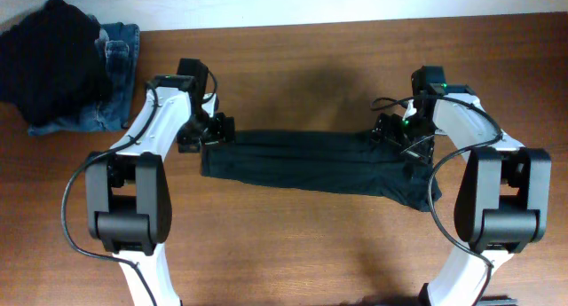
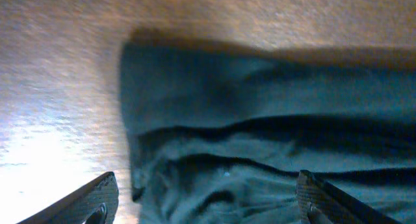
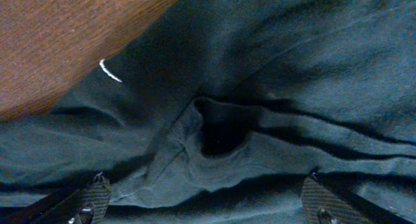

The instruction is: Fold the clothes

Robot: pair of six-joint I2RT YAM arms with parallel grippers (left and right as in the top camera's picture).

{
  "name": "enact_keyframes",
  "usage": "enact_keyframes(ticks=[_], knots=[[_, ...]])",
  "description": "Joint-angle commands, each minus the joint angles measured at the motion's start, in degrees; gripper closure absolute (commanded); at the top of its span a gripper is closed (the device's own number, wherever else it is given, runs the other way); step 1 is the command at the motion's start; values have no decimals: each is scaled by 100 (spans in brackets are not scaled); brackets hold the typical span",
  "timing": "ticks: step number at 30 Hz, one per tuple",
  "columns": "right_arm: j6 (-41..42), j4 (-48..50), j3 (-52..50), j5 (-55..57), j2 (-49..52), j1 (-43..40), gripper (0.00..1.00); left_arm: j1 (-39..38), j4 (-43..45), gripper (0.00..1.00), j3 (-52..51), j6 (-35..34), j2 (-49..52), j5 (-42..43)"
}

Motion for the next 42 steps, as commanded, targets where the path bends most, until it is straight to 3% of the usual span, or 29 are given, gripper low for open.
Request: enact_keyframes(ticks=[1, 8, 22, 42], knots=[[39, 33, -44, -98, 44, 26, 1, 273, 68, 13, -81, 192, 48, 103], [42, 85, -44, -101, 44, 26, 1, 651, 138, 13, -81, 643, 48, 699], [39, 125, -52, -120, 44, 26, 2, 654, 155, 13, -90, 667, 269, 872], [42, 129, -52, -118, 44, 26, 1, 625, -166, 13, -138, 962, 905, 1878]])
